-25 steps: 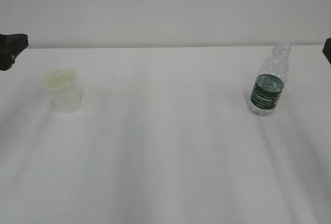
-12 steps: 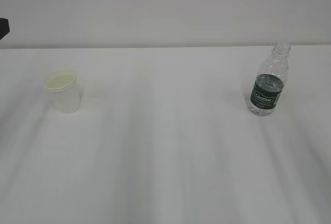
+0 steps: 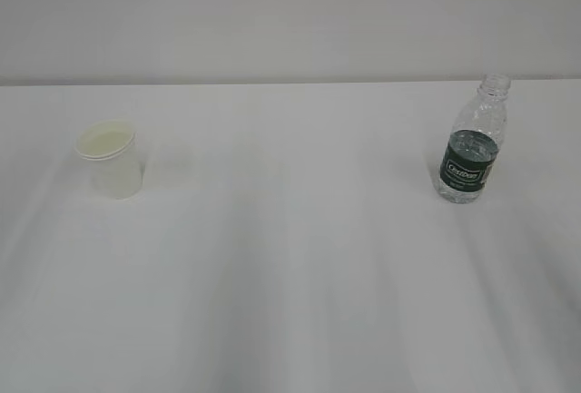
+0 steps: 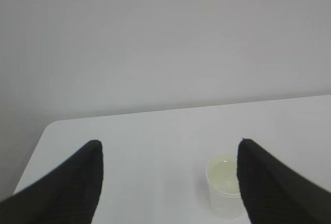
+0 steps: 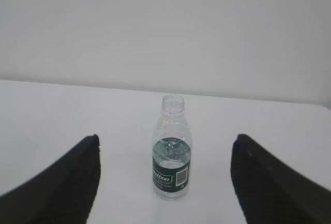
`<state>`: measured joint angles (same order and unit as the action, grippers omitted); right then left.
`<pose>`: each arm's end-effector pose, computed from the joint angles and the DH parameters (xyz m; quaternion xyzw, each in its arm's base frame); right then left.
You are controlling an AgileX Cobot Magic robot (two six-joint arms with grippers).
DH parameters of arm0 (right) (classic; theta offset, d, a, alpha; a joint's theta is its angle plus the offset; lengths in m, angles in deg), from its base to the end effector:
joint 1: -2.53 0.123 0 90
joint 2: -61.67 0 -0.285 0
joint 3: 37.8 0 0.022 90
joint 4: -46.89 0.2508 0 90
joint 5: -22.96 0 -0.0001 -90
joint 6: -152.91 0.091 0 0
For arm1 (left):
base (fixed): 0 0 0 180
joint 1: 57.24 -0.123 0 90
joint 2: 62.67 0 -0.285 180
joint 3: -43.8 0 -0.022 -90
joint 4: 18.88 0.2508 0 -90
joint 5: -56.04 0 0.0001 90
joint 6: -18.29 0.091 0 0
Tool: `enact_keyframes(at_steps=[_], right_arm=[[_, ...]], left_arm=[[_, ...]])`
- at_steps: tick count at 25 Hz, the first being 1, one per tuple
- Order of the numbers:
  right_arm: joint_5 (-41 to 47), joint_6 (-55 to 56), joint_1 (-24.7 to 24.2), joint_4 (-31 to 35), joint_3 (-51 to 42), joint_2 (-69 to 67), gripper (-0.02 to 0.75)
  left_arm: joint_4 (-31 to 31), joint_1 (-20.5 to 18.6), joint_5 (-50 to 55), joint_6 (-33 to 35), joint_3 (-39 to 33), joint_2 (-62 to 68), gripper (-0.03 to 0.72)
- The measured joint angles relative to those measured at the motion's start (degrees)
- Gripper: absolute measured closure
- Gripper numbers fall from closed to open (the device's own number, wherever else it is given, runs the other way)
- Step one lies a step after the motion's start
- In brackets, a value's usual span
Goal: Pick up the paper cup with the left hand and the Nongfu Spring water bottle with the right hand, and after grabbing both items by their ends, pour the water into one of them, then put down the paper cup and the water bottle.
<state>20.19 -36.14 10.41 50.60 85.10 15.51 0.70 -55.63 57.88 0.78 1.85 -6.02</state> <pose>0.1399 0.0191 0.2758 -0.0875 0.7638 0.0129 0.6393 0.1840 -0.0042 0.3289 0.0211 0.7676 0.0067 0.6405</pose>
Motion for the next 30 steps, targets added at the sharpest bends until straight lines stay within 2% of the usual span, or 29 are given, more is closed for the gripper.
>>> enact_keyframes(at_steps=[7, 13, 21, 24, 30], right_arm=[[14.02, 0.00, 0.00, -0.36, 3.82, 6.86, 0.150], [27.10, 0.00, 0.00, -3.04, 7.65, 11.97, 0.150], [43.30, 0.77, 0.00, -5.11, 12.49, 16.99, 0.150], [49.57, 2.78, 0.00, -6.67, 13.18, 17.89, 0.150], [54.99, 5.01, 0.00, -7.84, 13.41, 21.03, 0.150]], left_arm=[[-1.16, 0.00, 12.38, -0.14, -0.05, -10.58, 0.110], [-6.19, 0.00, 22.79, -0.14, -0.05, -15.31, 0.129], [-20.33, 0.00, 38.18, 10.87, -0.05, -20.48, 0.182], [-22.43, 0.00, 43.12, 13.58, -0.05, -23.24, 0.183], [-23.18, 0.00, 51.96, 14.57, -0.05, -31.57, 0.183]])
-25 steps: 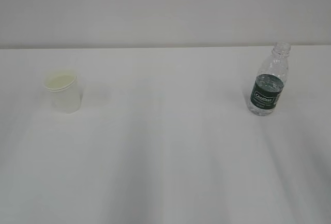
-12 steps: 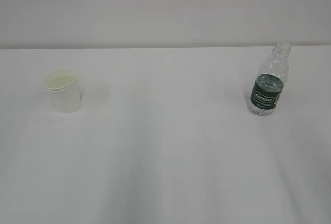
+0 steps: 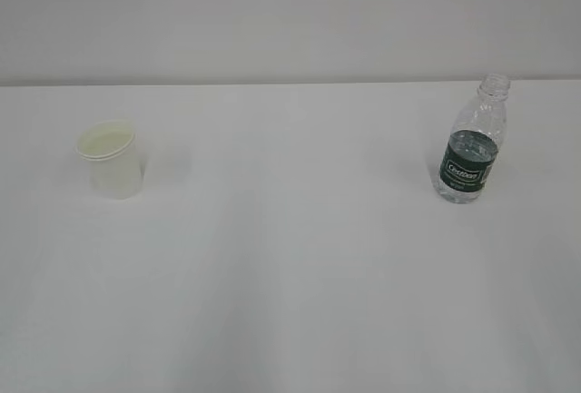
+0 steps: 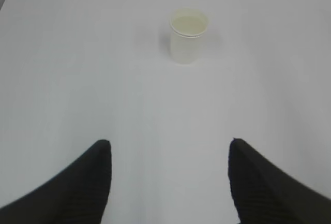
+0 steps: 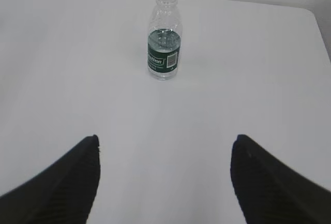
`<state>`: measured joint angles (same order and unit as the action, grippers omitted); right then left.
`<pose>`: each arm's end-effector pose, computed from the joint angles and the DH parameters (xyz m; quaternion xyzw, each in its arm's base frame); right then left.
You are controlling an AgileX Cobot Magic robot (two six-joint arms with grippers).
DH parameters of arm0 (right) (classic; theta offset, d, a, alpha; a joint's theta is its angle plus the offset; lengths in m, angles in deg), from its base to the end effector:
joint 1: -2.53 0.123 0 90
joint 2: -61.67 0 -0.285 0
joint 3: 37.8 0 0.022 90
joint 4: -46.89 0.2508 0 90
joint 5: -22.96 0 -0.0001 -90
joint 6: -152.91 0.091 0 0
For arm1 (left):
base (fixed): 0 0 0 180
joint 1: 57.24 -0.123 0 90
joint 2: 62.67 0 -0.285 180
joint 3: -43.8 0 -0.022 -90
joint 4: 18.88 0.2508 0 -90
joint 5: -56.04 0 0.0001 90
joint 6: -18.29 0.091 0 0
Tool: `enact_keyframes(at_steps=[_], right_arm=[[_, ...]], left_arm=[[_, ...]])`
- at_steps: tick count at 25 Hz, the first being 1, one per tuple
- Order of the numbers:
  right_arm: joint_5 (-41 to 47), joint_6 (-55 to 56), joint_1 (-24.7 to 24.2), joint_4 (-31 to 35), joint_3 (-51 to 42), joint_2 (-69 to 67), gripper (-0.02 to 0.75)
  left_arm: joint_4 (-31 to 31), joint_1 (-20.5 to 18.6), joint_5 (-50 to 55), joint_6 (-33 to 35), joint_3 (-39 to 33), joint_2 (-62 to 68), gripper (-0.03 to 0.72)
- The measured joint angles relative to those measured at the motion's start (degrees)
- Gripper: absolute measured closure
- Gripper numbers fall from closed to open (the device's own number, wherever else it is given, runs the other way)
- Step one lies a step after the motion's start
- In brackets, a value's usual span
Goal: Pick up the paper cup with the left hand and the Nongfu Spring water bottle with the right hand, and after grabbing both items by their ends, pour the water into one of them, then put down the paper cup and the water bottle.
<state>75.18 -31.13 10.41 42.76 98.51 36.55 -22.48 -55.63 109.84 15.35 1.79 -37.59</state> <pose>0.0460 0.0011 0.3083 -0.0955 0.8647 -0.0192 0.4928 0.0422 -0.0058 0.3150 -0.0137 0.8694 -0.0507 0.4914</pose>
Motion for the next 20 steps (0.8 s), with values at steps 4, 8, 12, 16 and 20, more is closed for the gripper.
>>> enact_keyframes(at_steps=[4, 8, 12, 16, 20], right_arm=[[3.83, 0.54, 0.00, 0.00, 0.00, 1.73, 0.150], [7.40, 1.05, 0.00, -0.57, 0.00, 4.22, 0.167], [10.91, 1.41, 0.00, -1.53, 0.00, 7.41, 0.216], [13.42, 1.53, 0.00, -2.52, -1.23, 11.77, 0.230], [15.48, 2.79, 0.00, -2.76, -3.30, 15.73, 0.234]], left_arm=[[0.00, 0.00, 3.87, -0.02, 0.00, -4.82, 0.183], [-0.22, 0.00, 7.46, 0.02, 0.00, -7.11, 0.188], [-0.75, 0.00, 10.07, 0.02, 0.00, -7.36, 0.195], [-0.75, 0.00, 11.04, 0.02, 0.00, -7.36, 0.195], [-0.75, 0.00, 12.46, 0.02, 0.00, -7.58, 0.202]])
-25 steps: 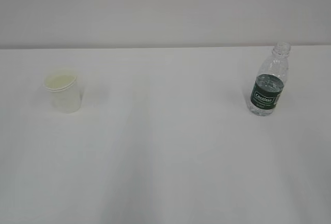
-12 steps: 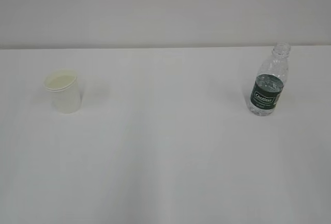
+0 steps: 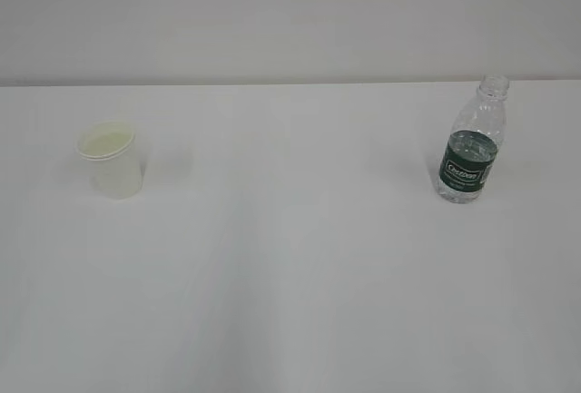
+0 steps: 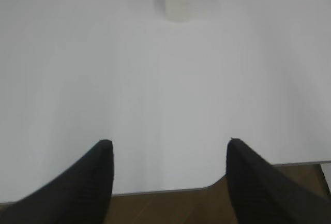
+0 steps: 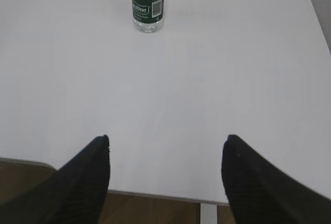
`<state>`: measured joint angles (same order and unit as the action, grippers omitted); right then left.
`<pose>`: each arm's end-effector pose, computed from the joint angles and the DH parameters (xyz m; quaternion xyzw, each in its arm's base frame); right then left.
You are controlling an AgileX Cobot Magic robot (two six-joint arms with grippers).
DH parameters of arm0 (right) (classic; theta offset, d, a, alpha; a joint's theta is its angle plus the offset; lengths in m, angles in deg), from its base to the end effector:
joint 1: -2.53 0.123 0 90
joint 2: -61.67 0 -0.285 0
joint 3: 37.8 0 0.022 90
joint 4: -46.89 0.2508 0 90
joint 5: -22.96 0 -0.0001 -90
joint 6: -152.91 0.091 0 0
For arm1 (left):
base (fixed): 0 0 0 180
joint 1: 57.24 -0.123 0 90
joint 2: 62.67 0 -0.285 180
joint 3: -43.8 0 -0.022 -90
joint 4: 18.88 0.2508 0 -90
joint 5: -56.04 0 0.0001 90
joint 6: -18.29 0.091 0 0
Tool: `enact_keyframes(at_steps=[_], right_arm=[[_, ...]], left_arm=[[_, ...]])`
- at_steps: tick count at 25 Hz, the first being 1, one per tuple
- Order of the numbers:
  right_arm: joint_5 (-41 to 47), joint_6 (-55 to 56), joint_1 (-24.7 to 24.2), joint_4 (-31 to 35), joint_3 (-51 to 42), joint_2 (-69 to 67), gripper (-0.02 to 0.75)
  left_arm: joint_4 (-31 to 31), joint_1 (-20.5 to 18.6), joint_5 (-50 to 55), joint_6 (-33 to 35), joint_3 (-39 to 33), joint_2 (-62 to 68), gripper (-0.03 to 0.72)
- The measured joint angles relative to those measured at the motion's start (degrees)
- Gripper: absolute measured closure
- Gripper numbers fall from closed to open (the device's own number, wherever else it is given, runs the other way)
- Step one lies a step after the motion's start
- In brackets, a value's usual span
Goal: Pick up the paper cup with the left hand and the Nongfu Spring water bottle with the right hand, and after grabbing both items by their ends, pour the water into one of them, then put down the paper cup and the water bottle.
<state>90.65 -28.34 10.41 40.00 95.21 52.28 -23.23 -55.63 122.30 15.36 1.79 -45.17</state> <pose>-0.0081 -0.0113 0.2761 -0.0643 0.8793 -0.0326 0.4708 0.0066 -0.0065 0.3018 -0.0080 0.8894 -0.0559 0.4536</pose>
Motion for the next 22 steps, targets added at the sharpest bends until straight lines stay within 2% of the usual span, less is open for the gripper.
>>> enact_keyframes(at_steps=[5, 14, 22], right_arm=[[0.12, 1.25, 0.00, 0.00, -0.14, 2.57, 0.235], [-1.63, 1.25, 0.00, 0.00, -1.85, 2.56, 0.235], [-1.87, 1.25, 0.00, 0.25, -1.87, 2.56, 0.235]], left_arm=[[0.33, 0.00, 0.61, 0.00, -2.89, -2.48, 0.221], [1.16, 0.00, -1.09, 0.09, -4.19, -9.21, 0.237], [1.39, 0.00, -2.49, 0.22, -4.76, -9.44, 0.257]])
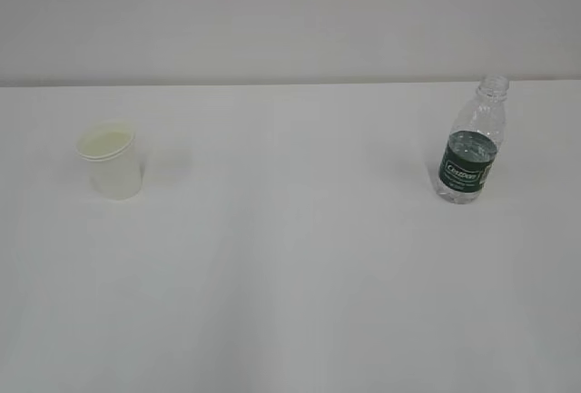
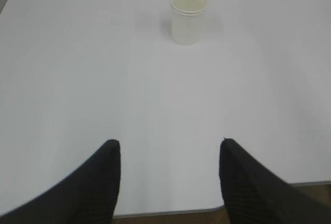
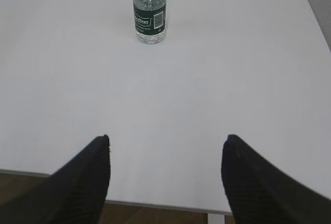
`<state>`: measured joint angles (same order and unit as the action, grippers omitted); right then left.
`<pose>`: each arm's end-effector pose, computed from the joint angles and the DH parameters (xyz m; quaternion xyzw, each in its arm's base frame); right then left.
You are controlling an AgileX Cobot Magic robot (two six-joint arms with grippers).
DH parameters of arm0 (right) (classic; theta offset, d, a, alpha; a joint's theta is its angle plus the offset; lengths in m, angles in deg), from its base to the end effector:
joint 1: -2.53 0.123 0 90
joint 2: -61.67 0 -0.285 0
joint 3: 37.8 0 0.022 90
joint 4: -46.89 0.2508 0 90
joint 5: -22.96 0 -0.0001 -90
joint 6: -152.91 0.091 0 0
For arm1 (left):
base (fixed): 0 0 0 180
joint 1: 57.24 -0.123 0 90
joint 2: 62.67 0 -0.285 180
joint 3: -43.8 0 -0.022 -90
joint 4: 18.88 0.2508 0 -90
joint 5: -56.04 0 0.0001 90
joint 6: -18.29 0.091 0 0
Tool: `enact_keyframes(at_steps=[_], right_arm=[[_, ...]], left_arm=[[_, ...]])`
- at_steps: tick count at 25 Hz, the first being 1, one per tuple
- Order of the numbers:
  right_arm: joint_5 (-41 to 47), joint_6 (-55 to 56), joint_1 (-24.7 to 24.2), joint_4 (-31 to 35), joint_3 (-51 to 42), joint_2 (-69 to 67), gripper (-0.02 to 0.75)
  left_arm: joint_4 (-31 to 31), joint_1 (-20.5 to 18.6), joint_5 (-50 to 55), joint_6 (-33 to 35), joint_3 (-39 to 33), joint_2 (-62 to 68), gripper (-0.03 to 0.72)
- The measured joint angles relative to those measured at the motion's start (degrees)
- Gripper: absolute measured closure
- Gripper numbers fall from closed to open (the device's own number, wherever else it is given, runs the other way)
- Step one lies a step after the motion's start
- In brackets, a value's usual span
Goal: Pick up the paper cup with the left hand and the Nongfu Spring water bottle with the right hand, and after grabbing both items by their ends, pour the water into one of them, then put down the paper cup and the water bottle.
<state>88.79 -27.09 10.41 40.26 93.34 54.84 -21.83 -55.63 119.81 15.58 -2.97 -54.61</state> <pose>-0.0096 -0.0110 0.2692 -0.0548 0.8694 -0.0240 0.4905 -0.0102 -0.0039 0.2818 -0.0062 0.8595 -0.0449 0.5090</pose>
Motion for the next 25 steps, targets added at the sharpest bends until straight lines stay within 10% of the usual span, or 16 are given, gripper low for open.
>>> enact_keyframes(at_steps=[25], right_arm=[[-0.04, 0.00, 0.00, 0.10, 0.00, 0.00, 0.236]], left_arm=[[-0.10, 0.00, 0.00, 0.00, 0.00, 0.00, 0.227]])
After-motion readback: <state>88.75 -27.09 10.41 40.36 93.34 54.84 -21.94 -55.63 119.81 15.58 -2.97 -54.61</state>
